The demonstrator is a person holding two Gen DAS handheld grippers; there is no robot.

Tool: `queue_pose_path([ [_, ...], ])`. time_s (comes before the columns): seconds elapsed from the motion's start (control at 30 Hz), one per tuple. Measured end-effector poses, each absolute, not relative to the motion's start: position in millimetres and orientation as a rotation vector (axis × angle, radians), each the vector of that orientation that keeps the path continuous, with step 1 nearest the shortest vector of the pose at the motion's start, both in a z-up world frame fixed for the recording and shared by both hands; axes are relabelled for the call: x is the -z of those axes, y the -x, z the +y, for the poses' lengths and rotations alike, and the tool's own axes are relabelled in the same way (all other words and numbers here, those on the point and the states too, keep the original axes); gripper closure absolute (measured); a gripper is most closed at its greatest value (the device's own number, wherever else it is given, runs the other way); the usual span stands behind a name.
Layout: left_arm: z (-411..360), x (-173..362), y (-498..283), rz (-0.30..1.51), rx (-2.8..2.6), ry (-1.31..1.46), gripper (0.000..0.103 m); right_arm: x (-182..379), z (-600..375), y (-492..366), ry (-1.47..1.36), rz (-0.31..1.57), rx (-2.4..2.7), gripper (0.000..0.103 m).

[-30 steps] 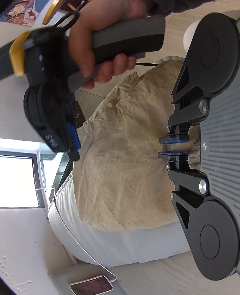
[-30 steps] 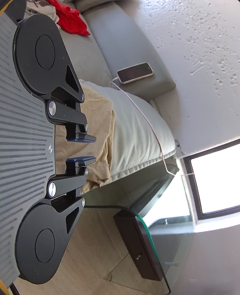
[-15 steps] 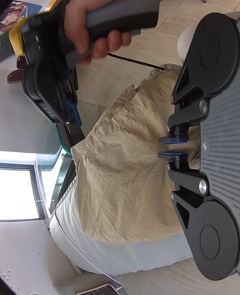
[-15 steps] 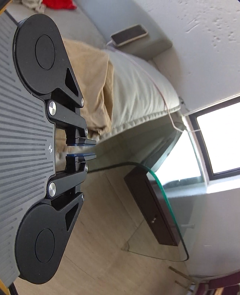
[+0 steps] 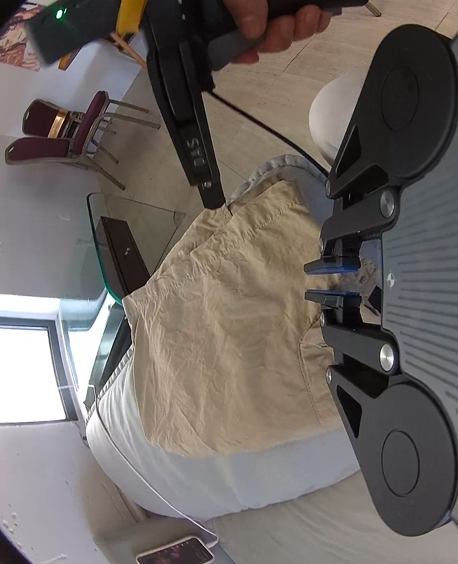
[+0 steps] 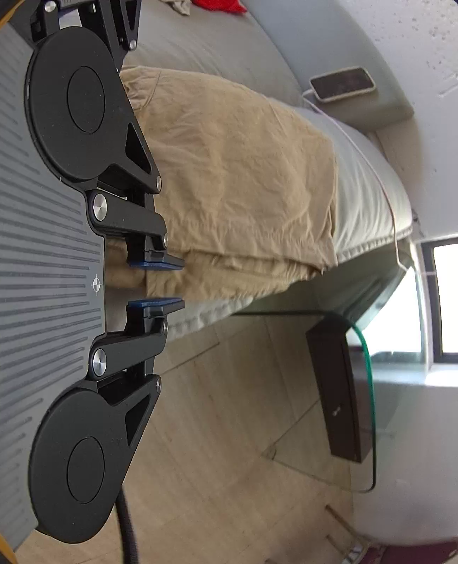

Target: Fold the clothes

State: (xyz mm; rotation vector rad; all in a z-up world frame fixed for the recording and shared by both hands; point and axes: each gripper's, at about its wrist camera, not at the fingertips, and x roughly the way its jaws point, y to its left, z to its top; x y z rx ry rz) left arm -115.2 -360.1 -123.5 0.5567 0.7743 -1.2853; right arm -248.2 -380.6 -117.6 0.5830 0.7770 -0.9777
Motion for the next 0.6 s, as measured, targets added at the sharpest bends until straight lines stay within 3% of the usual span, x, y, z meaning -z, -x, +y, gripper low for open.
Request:
queue_pose_path([
  [0.07, -349.8, 110.7, 115.7, 0.787, 1.21, -0.538, 0.089, 102.0, -370.8, 260.5, -0.642, 0.738, 0.957, 0.072],
  [0.13, -340.2, 97.1, 114.8, 0.79, 1.16, -0.512, 0.079, 85.0, -358.4, 268.8, -0.682, 0.688, 0.916, 0.048],
  [0.2, -329.1, 82.5, 112.5, 0.787, 1.131, -0.482, 0.062, 69.6, -347.5, 268.3, -0.688, 0.661, 0.89, 0.043],
  [0.27, -317.3, 70.2, 111.1, 0.784, 1.121, -0.461, 0.054, 56.8, -338.8, 267.1, -0.712, 0.651, 0.883, 0.035],
  [0.33, -305.1, 60.0, 111.3, 0.79, 1.108, -0.441, 0.042, 46.3, -329.9, 266.8, -0.748, 0.64, 0.87, 0.019],
  [0.4, -295.3, 53.5, 112.0, 0.804, 1.1, -0.43, 0.037, 37.0, -320.4, 264.0, -0.772, 0.647, 0.848, 0.014],
  [0.6, -279.5, 43.5, 117.2, 0.827, 1.069, -0.415, 0.02, 13.3, -289.0, 258.3, -0.728, 0.689, 0.88, 0.01],
])
